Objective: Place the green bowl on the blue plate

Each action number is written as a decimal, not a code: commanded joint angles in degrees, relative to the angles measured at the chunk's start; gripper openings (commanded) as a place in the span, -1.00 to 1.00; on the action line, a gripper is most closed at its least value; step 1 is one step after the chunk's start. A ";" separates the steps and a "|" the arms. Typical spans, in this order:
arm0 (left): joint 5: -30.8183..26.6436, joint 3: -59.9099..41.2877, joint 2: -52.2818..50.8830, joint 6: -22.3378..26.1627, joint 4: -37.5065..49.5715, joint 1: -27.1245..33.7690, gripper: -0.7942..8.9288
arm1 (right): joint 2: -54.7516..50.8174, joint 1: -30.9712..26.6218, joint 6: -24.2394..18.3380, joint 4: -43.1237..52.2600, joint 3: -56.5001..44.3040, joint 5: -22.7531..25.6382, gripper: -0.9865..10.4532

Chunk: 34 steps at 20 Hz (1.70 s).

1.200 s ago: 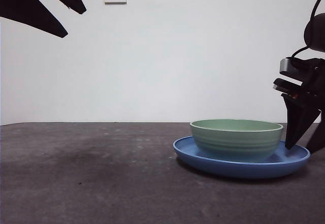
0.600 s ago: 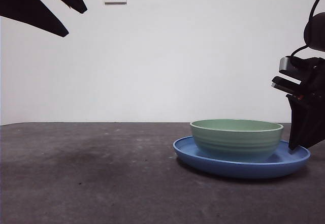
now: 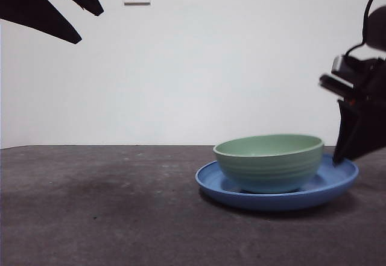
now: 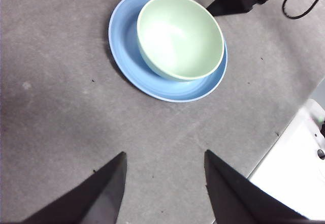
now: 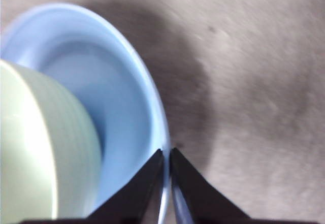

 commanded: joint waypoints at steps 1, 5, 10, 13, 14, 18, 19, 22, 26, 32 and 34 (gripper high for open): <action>0.31 0.81 0.35 -0.13 0.61 -0.26 -0.33 | -2.23 0.11 3.15 1.77 1.05 -2.95 -0.81; 0.31 0.81 0.35 -0.13 0.61 -0.26 -0.33 | -4.76 0.20 7.13 3.56 1.18 -6.43 -0.81; 0.31 0.81 0.37 -0.13 0.61 -0.26 -0.33 | -4.81 2.71 13.09 9.25 1.22 -8.09 -0.81; 0.33 0.81 0.35 -0.13 0.61 -0.26 -0.33 | -4.57 6.19 17.31 14.01 1.22 -7.74 -0.81; 0.31 0.81 0.35 -0.11 0.63 -0.26 -0.33 | -4.28 7.37 18.40 15.19 1.25 -7.19 -0.81; 0.33 0.81 0.35 -0.13 0.59 -0.26 -0.33 | -1.03 11.23 19.63 15.74 3.43 -4.52 -0.81; 0.31 0.81 0.35 -0.13 0.57 -0.26 -0.33 | 0.22 12.09 19.98 15.74 4.35 -3.52 -0.81; 0.31 0.81 0.35 -0.13 0.57 -0.26 -0.33 | 4.83 13.90 20.39 15.58 7.72 -2.21 -0.81; 0.31 0.81 0.35 -0.13 0.52 -0.26 -0.33 | 11.06 14.82 21.00 15.45 10.84 -2.21 -0.81; 0.31 0.81 0.35 -0.13 0.50 -0.26 -0.33 | 16.63 14.86 20.48 15.47 11.19 -2.19 -0.81; 0.31 0.81 0.35 -0.15 0.55 -0.26 -0.33 | 17.16 14.86 20.06 15.04 11.19 -1.92 -0.81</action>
